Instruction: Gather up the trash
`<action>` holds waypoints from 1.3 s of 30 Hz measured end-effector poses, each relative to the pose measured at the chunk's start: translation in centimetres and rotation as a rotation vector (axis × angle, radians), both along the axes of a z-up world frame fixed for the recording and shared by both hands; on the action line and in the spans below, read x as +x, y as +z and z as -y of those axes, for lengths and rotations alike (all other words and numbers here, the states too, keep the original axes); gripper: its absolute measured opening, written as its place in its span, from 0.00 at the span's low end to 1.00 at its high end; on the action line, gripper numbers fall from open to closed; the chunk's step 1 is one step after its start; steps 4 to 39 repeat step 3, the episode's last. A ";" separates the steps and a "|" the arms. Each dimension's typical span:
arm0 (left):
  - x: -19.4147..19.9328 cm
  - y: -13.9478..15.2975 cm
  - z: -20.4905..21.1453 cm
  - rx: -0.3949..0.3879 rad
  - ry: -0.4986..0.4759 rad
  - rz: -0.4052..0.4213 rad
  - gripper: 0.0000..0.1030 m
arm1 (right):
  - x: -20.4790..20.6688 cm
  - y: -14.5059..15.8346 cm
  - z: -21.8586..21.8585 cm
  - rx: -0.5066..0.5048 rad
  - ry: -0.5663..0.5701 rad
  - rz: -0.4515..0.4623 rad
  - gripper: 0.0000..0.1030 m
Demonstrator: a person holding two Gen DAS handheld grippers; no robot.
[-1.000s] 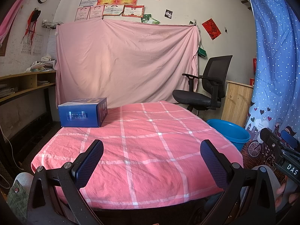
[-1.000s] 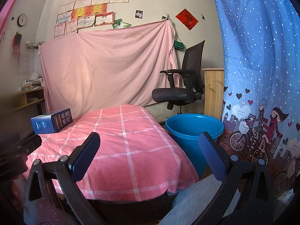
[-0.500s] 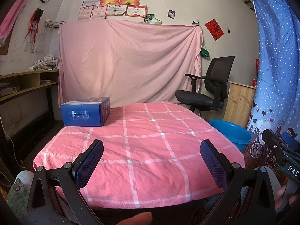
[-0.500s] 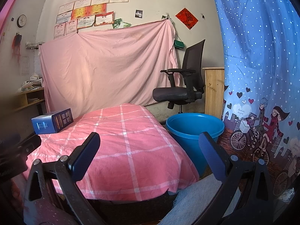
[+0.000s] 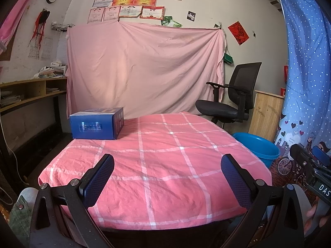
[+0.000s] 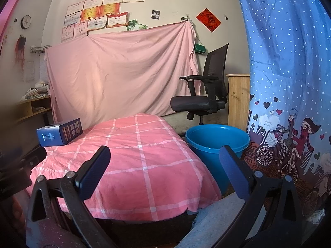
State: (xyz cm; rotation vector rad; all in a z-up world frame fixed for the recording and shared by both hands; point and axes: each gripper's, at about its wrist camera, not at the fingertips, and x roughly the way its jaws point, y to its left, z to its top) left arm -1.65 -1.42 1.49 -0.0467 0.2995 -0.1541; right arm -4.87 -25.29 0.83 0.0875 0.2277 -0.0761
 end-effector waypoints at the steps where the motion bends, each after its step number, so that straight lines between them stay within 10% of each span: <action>1: 0.0 0.0 0.0 0.000 0.000 -0.001 0.98 | 0.0 0.0 0.0 0.000 0.000 0.000 1.00; 39: 0.0 0.0 -0.1 -0.002 0.001 -0.001 0.98 | 0.0 0.0 -0.1 0.000 0.000 0.000 1.00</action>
